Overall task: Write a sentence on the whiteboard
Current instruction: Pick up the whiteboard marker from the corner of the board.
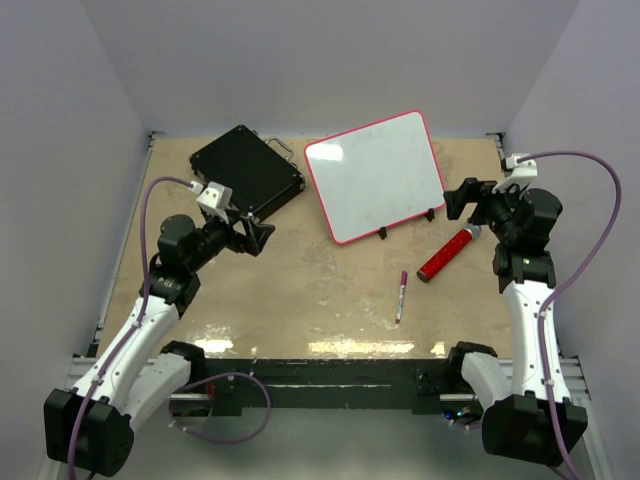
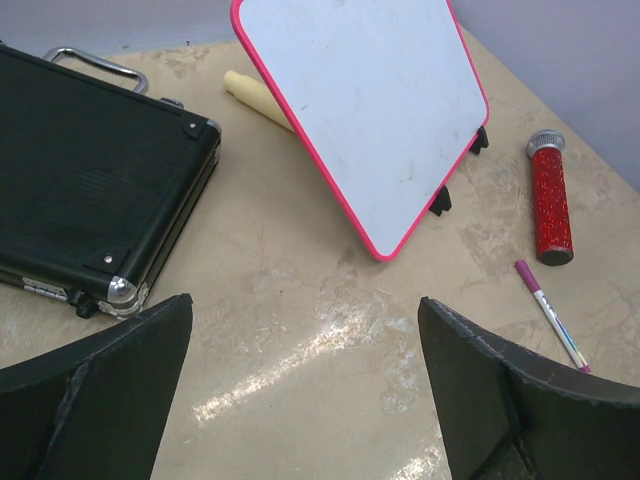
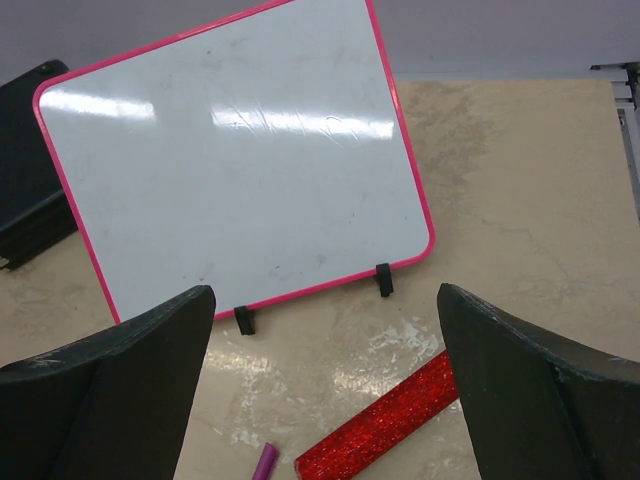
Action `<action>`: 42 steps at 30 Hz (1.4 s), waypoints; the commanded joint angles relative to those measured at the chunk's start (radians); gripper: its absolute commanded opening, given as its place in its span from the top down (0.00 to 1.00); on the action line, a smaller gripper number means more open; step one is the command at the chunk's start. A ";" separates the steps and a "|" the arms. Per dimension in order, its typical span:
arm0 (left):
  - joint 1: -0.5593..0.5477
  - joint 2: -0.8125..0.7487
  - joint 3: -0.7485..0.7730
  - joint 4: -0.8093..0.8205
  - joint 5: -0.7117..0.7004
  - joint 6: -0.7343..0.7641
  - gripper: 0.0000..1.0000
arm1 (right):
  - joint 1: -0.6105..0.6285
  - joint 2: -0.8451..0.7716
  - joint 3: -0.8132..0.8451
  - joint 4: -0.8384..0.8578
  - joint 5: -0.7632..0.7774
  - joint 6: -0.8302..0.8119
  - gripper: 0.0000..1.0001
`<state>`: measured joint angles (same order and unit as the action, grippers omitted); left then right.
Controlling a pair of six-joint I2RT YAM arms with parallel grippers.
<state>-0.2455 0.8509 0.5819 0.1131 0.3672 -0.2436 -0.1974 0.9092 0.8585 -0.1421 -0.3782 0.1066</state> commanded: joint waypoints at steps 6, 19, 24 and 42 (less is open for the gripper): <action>-0.003 0.000 0.006 0.062 0.019 0.004 0.00 | -0.002 -0.020 0.001 0.038 0.022 0.010 0.01; -0.032 0.109 0.068 -0.044 0.021 -0.089 0.02 | -0.002 -0.058 -0.105 0.053 -0.267 -0.212 0.01; -0.260 0.140 0.170 -0.275 -0.138 -0.178 0.04 | 0.000 -0.082 -0.127 0.006 -0.346 -0.360 0.01; -0.851 0.792 0.597 -0.481 -0.583 -0.437 0.10 | 0.001 -0.059 -0.082 -0.040 -0.260 -0.355 0.01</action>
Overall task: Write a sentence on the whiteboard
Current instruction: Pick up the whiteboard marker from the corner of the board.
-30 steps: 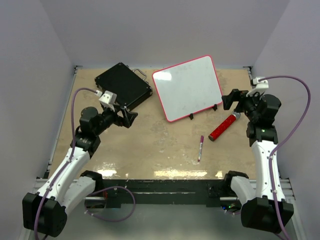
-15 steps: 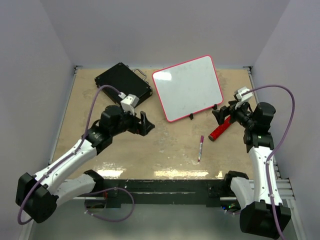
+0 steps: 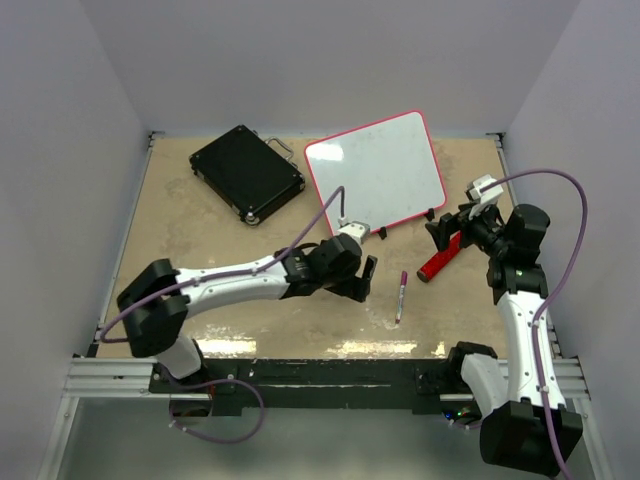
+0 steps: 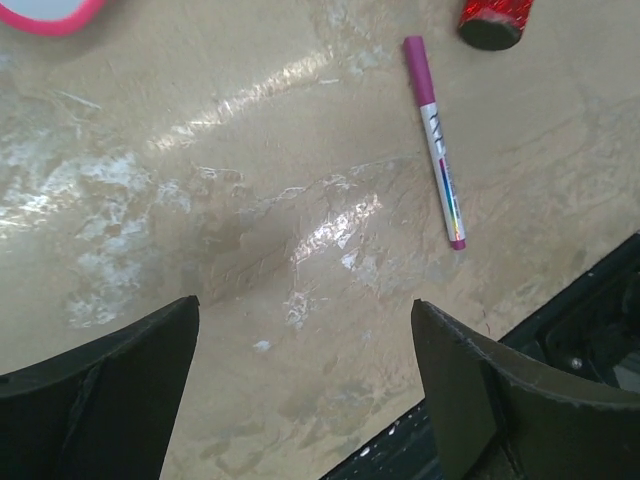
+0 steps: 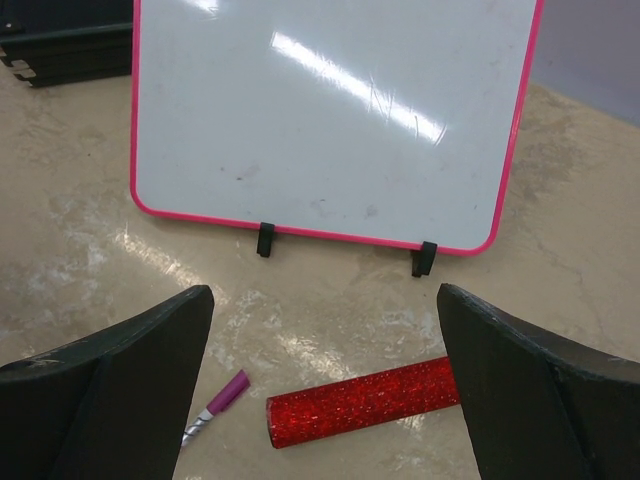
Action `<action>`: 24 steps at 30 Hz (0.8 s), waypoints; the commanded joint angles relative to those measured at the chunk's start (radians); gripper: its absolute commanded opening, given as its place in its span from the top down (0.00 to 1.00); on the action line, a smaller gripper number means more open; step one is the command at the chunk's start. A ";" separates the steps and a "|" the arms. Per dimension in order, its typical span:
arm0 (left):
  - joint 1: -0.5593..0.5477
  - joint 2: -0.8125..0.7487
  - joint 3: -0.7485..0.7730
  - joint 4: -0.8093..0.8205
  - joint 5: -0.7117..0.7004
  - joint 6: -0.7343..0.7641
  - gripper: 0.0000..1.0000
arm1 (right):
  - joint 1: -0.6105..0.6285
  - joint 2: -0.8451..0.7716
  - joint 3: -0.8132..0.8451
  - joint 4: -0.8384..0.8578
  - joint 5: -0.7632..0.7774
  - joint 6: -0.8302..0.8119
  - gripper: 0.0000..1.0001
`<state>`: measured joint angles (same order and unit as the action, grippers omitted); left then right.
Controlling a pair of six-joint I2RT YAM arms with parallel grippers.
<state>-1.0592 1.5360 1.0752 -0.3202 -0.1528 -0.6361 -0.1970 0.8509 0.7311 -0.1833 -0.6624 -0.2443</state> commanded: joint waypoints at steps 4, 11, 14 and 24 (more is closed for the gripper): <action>-0.062 0.246 0.219 -0.027 -0.044 -0.040 0.18 | -0.001 0.000 0.045 0.004 0.032 0.002 0.01; -0.087 0.436 0.416 -0.102 -0.031 -0.103 0.44 | 0.001 -0.003 0.047 0.004 0.043 0.010 0.01; -0.097 0.476 0.454 -0.105 -0.028 -0.122 0.45 | 0.001 -0.001 0.045 0.005 0.043 0.013 0.01; -0.127 0.610 0.615 -0.157 0.007 -0.117 0.47 | 0.001 -0.001 0.045 0.010 0.058 0.017 0.01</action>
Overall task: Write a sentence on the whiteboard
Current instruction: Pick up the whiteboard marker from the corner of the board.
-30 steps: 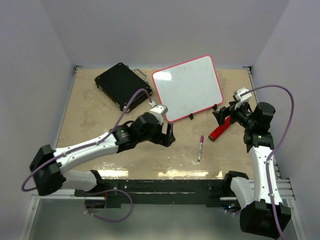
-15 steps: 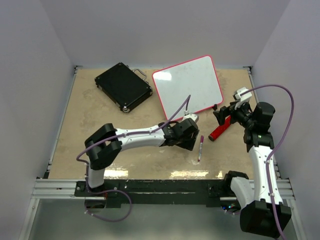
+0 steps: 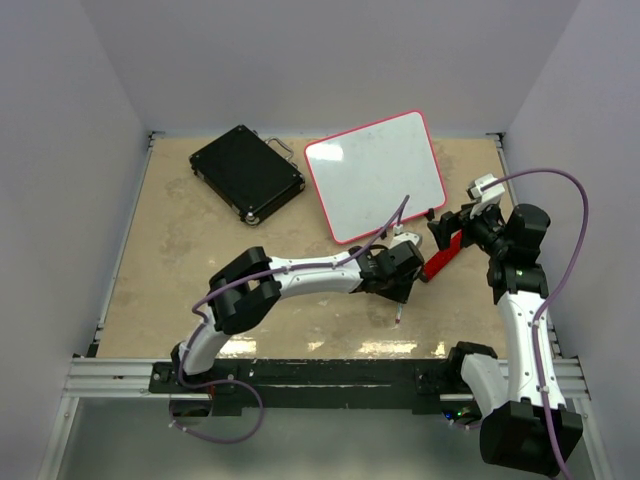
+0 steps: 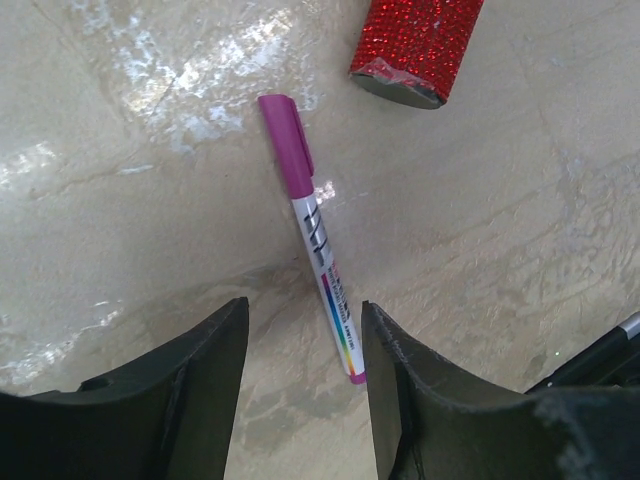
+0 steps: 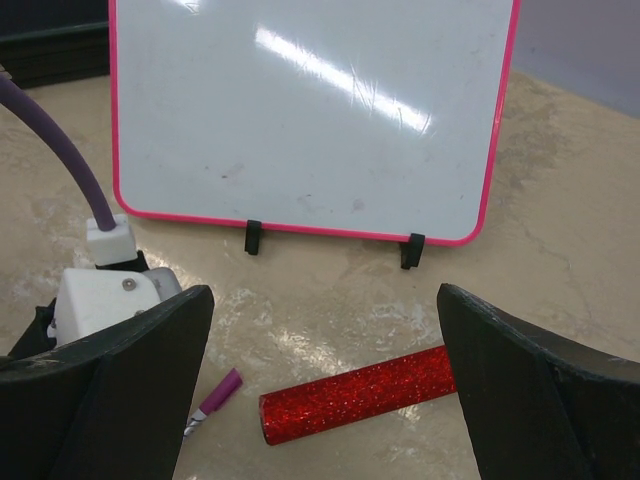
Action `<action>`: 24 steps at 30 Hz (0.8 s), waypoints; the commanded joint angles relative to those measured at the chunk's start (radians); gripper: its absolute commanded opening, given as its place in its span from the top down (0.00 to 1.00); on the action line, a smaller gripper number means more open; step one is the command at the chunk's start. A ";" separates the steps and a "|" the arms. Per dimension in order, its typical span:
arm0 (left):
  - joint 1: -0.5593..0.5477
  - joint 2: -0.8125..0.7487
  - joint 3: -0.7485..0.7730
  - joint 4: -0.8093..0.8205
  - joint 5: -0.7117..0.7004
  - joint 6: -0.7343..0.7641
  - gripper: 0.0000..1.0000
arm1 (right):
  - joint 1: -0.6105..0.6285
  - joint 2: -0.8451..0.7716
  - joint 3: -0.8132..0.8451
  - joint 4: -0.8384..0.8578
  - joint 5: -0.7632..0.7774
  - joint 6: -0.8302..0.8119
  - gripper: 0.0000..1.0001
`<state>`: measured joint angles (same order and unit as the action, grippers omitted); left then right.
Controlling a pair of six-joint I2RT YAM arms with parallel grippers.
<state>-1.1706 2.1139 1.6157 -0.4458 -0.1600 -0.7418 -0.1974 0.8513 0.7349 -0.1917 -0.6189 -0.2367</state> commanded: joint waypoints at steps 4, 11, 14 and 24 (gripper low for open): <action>-0.017 0.070 0.101 -0.040 0.025 -0.008 0.48 | 0.000 0.002 0.041 0.017 0.016 0.008 0.01; -0.026 0.135 0.182 -0.143 -0.039 0.002 0.53 | 0.000 0.000 0.041 0.018 0.015 0.010 0.01; -0.040 0.161 0.207 -0.172 -0.062 0.005 0.53 | 0.000 0.002 0.040 0.018 0.015 0.011 0.01; -0.058 0.198 0.236 -0.261 -0.130 0.038 0.74 | 0.001 0.005 0.038 0.021 0.011 0.010 0.01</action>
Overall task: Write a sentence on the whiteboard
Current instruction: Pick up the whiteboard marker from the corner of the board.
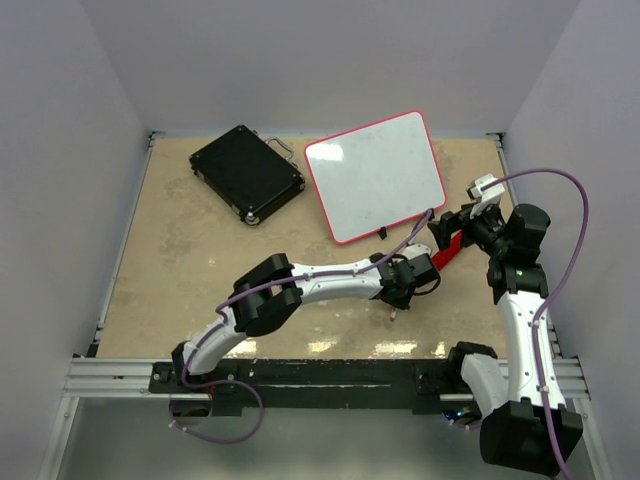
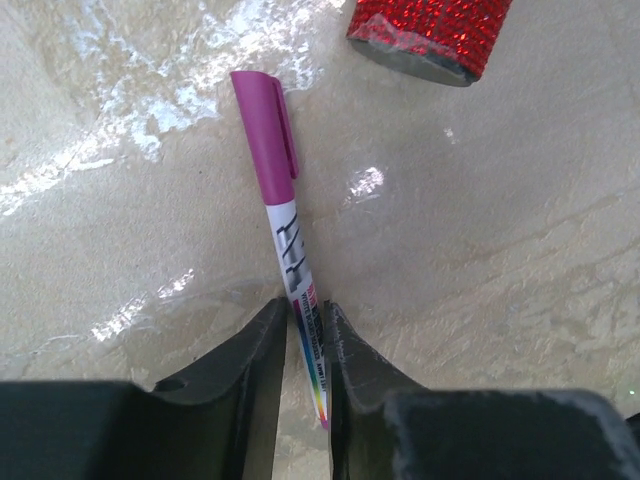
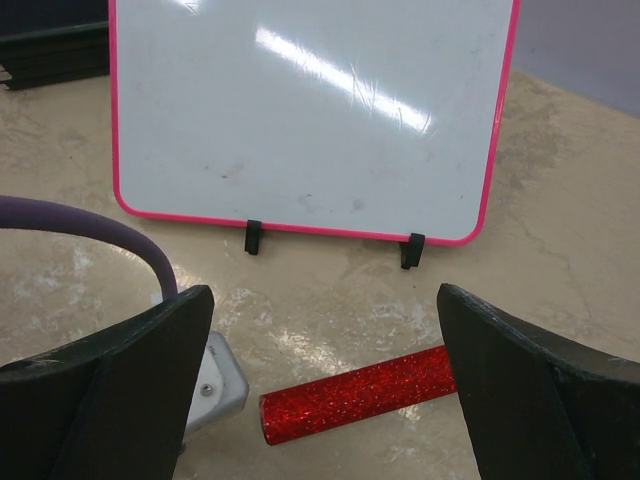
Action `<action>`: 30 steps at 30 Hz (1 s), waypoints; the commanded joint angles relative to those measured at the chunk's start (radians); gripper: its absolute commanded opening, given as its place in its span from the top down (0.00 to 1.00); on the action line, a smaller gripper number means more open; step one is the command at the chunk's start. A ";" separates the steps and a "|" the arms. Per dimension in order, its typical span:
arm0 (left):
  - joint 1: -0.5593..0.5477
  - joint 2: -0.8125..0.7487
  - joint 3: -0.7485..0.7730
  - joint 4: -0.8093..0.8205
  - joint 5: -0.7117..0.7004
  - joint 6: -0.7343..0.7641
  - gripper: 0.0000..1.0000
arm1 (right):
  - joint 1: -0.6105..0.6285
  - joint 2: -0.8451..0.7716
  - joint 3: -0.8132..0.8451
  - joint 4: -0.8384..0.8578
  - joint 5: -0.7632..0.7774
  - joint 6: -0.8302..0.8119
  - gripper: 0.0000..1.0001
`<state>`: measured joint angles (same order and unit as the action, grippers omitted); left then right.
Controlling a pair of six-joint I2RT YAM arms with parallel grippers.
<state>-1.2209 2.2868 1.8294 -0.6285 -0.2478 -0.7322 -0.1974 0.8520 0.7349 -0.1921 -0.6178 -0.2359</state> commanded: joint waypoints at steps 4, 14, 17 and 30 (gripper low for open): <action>-0.008 0.010 -0.013 -0.128 -0.099 0.043 0.79 | 0.000 0.007 0.037 0.023 0.009 0.007 0.01; 0.006 -0.096 -0.179 -0.119 -0.252 0.083 0.94 | 0.000 0.032 0.037 -0.004 -0.060 -0.022 0.01; 0.018 -0.190 -0.280 -0.027 -0.269 0.089 0.96 | 0.000 0.059 0.044 -0.026 -0.126 -0.025 0.02; 0.066 -0.587 -0.686 0.536 -0.266 0.191 0.97 | 0.026 0.196 0.018 0.088 -0.513 0.193 0.02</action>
<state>-1.1667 1.7954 1.1877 -0.3313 -0.4980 -0.5911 -0.1749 1.0149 0.7357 -0.1959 -0.9508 -0.1703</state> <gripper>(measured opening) 0.178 0.980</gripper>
